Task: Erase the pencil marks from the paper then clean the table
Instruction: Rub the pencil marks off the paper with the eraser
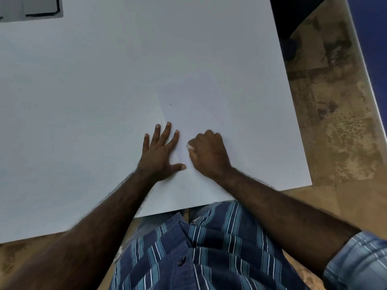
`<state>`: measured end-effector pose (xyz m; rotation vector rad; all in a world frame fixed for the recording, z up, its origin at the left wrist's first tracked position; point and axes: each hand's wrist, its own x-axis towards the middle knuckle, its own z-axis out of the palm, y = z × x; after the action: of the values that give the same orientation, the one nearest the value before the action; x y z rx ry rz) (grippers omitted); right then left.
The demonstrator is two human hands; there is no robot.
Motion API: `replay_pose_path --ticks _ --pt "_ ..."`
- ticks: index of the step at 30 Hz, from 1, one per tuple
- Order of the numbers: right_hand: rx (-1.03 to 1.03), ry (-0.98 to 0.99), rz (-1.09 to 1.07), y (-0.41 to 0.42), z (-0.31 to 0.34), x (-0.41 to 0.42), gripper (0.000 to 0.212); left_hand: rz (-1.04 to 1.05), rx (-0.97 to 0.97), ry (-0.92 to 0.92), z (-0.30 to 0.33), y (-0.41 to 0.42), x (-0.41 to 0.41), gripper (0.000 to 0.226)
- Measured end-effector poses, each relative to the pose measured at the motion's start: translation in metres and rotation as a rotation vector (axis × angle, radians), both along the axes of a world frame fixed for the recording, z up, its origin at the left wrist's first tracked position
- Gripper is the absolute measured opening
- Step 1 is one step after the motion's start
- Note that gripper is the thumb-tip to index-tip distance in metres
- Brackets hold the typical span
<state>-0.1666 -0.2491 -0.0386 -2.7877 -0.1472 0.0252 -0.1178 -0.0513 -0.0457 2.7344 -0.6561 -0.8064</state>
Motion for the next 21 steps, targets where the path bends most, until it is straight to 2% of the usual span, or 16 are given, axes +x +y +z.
replay_pose_path --ticks 2,4,8,10,16,18,21 --pt "-0.012 0.015 0.166 0.006 0.001 -0.018 0.023 -0.005 0.001 -0.004 0.0 0.0 0.0 0.115" --pt "-0.054 0.013 0.207 -0.001 -0.001 -0.02 0.022 -0.003 -0.003 -0.004 0.0 0.0 0.0 0.115" --pt "-0.12 0.008 -0.111 -0.026 0.001 0.005 0.022 0.002 -0.019 -0.001 0.0 0.001 -0.001 0.115" --pt "-0.078 0.018 -0.192 -0.027 0.004 0.006 0.025 -0.002 -0.022 -0.01 -0.002 0.002 -0.001 0.115" --pt "-0.044 0.035 0.197 0.007 0.0 -0.033 0.025 -0.002 -0.03 -0.003 -0.005 0.002 -0.001 0.115" --pt "-0.067 0.01 0.084 -0.003 -0.001 -0.021 0.026 0.005 -0.023 -0.002 -0.005 0.001 0.0 0.117" --pt "-0.092 0.003 -0.196 -0.023 0.001 0.001 0.021 0.002 0.001 0.013 -0.003 -0.001 0.0 0.118"
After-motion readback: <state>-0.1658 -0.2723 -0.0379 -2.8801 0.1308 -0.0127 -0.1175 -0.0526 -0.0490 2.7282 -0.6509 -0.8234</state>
